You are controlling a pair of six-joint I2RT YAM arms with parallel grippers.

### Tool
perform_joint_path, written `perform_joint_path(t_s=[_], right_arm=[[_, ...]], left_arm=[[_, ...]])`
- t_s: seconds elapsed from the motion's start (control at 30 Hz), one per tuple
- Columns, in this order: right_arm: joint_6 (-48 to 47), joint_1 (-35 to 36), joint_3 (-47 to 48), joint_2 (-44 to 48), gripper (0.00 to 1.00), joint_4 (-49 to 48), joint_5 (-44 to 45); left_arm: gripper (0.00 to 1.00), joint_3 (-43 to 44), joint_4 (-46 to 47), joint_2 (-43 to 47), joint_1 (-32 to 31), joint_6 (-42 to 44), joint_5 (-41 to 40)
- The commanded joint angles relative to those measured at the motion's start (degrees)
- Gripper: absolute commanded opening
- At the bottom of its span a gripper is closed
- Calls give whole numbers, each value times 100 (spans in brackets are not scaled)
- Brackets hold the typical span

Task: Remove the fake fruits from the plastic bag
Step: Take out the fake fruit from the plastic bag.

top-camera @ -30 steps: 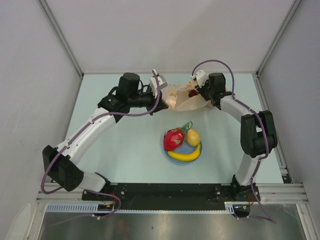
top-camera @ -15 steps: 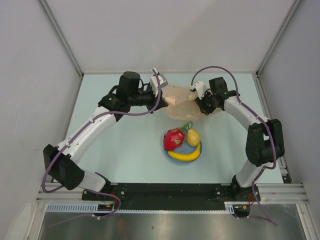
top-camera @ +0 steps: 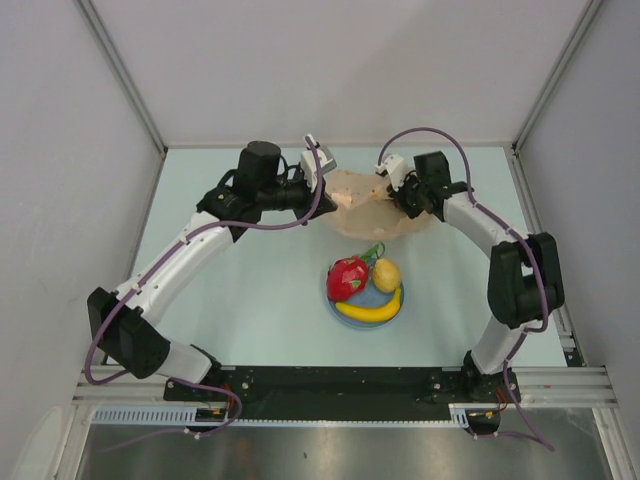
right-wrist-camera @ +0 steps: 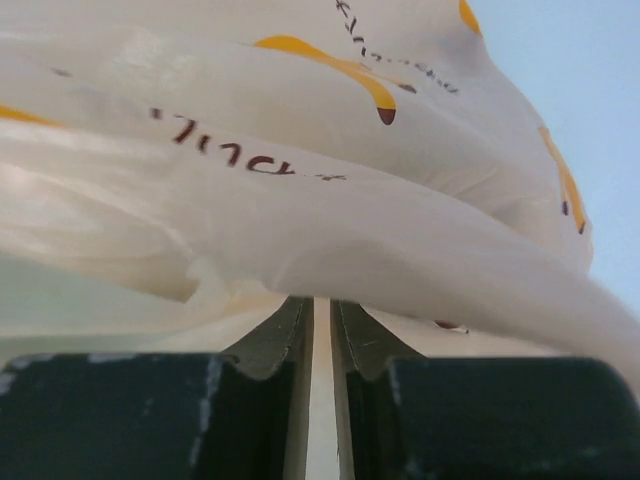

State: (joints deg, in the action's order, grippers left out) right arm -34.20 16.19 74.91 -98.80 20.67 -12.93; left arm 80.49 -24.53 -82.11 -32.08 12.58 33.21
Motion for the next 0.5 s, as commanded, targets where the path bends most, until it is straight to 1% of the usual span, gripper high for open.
perform_joint_path(t_s=[0.0, 0.13, 0.33, 0.47], right_arm=[[27, 60, 155, -358, 13, -747, 747], [9, -10, 199, -657, 11, -1362, 1037], [-227, -63, 550, -1315, 11, -1443, 1249], [-289, -72, 936, -1659, 19, -1092, 1284]], left_arm=[[0, 301, 186, 10, -1, 96, 36], [0, 301, 221, -51, -1, 87, 45], [0, 424, 221, -200, 8, -1, 98], [0, 494, 212, -253, 8, -1, 72]])
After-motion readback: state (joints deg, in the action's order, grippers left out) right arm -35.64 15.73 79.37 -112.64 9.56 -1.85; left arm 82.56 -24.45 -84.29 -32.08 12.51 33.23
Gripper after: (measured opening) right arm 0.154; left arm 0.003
